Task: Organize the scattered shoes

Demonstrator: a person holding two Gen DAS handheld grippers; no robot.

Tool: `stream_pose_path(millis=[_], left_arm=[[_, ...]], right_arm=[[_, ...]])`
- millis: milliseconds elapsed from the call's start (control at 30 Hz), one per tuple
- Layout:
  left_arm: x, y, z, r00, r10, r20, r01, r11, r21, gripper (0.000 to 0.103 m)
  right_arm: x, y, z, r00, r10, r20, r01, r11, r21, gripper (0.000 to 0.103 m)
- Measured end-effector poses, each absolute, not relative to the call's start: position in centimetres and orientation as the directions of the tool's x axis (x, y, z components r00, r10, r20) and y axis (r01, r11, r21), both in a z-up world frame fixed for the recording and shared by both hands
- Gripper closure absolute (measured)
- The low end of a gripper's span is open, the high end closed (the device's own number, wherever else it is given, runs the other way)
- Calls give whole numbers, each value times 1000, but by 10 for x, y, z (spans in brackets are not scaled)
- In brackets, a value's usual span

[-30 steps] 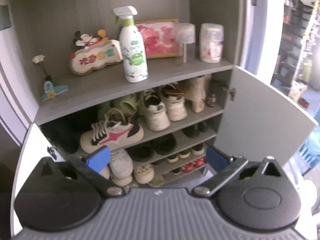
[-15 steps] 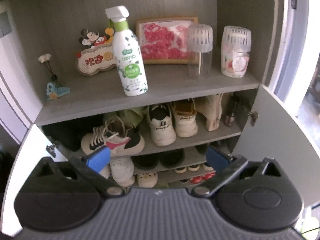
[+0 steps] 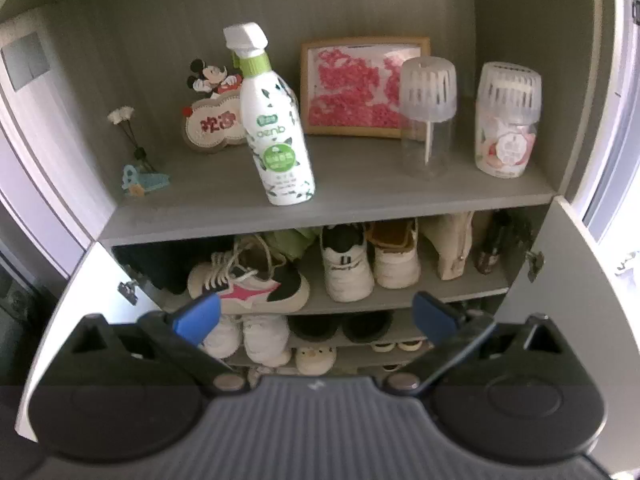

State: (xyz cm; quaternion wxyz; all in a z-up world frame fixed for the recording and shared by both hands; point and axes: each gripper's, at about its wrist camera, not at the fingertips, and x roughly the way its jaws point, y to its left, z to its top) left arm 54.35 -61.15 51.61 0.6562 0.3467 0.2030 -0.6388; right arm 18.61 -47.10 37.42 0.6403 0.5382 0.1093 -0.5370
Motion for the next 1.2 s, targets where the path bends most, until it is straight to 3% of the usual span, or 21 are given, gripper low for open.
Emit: stream_pose_path(millis=[67, 333, 567, 633, 700, 1033, 1200], left_arm=[[542, -618, 515, 81, -692, -718, 982, -69, 178, 0], [558, -646, 516, 12, -707, -707, 982, -126, 142, 0], [614, -689, 522, -35, -709, -704, 984, -148, 99, 0], [631, -701, 522, -54, -703, -709, 986, -149, 72, 0], [647, -715, 520, -68, -698, -713, 987, -149, 52, 0], [719, -763, 516, -108, -692, -714, 983, -182, 27, 0], [756, -778, 520, -88, -696, -713, 986, -163, 38, 0]], right_arm=[[187, -471, 373, 424, -561, -711, 791, -153, 592, 61], [202, -473, 374, 418, -543, -729, 787, -184, 588, 60], [229, -480, 367, 492, -543, -681, 687, -238, 686, 59], [245, -487, 364, 507, -550, -664, 645, -269, 715, 61], [267, -497, 359, 506, -553, -662, 615, -306, 726, 69], [364, -545, 350, 465, -640, -612, 507, -374, 776, 66], [400, -587, 337, 464, -691, -555, 418, -381, 825, 59]])
